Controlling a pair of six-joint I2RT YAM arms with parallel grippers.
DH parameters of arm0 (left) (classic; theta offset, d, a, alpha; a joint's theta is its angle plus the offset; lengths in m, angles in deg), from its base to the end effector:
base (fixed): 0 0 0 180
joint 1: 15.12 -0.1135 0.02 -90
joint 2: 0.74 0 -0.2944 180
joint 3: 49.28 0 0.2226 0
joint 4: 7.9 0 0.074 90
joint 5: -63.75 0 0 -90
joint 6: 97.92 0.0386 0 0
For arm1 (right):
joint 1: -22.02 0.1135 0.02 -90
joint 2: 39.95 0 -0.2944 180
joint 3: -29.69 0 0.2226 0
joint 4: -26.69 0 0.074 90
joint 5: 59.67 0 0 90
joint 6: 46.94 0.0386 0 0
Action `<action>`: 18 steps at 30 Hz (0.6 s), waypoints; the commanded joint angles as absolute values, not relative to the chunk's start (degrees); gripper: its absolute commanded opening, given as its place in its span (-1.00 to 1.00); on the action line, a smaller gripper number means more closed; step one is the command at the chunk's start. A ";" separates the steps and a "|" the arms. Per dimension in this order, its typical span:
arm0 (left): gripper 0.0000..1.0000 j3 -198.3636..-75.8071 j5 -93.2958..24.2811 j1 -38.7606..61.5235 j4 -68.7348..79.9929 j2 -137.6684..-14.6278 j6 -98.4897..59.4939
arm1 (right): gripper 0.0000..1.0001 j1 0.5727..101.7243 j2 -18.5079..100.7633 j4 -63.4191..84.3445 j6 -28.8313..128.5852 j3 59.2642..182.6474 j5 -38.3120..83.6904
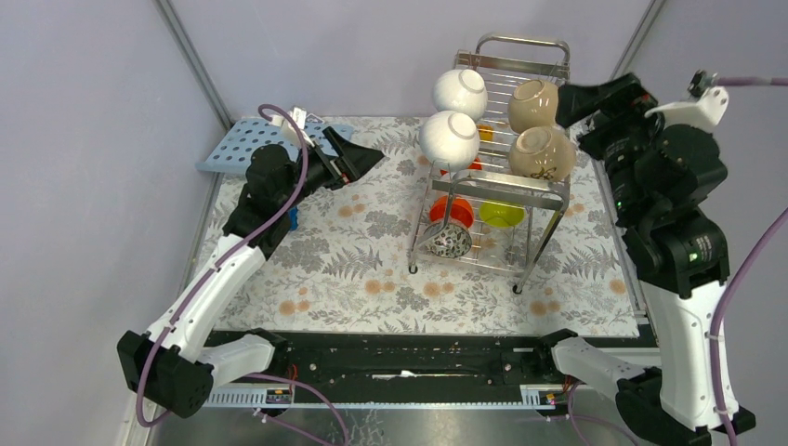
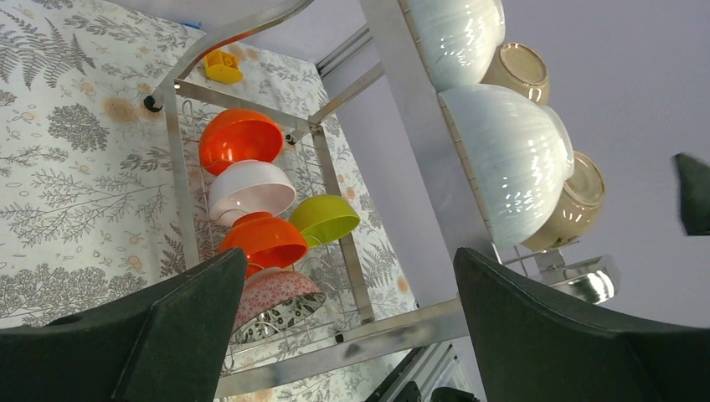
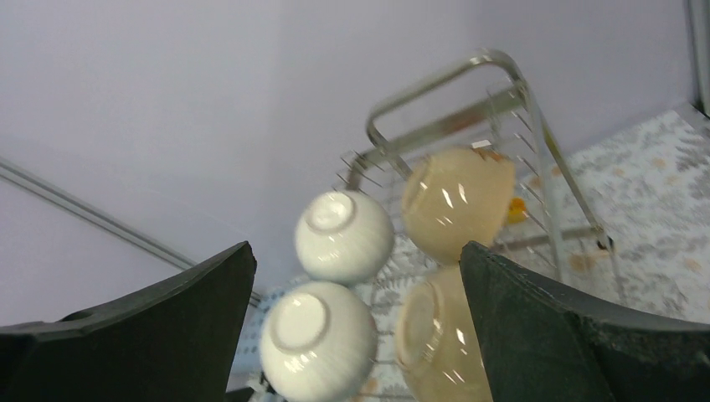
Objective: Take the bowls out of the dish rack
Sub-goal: Pick up the bowl from the dish rack.
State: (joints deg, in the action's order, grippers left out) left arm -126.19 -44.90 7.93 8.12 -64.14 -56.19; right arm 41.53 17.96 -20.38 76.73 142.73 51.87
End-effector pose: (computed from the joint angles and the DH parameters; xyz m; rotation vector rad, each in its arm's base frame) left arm 0.1931 -0.0956 0.4239 -0.1126 1.7522 -1.1992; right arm 0.0987 0.0199 0.5610 0.4853 1.3755 0.4921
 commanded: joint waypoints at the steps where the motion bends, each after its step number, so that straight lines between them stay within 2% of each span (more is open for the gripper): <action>1: 0.98 -126.25 -43.88 7.56 5.67 -64.59 -56.79 | 0.99 41.97 23.26 -18.68 75.16 152.94 48.60; 7: 0.98 -127.39 -45.10 7.19 1.19 -65.02 -60.17 | 0.99 41.35 24.41 -16.68 77.49 152.44 40.75; 12: 0.98 -128.08 -53.87 5.94 -10.83 -68.98 -70.17 | 0.99 40.07 20.45 -8.38 81.26 143.72 27.59; 18: 0.98 -130.54 -64.26 6.01 -23.35 -76.26 -80.52 | 0.96 40.10 17.35 -4.93 83.24 138.79 20.03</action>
State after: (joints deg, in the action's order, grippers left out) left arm -127.22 -55.13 5.98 -9.81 -72.92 -71.66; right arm 40.37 19.62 -11.49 81.17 139.91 28.64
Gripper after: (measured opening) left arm 0.989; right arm 0.987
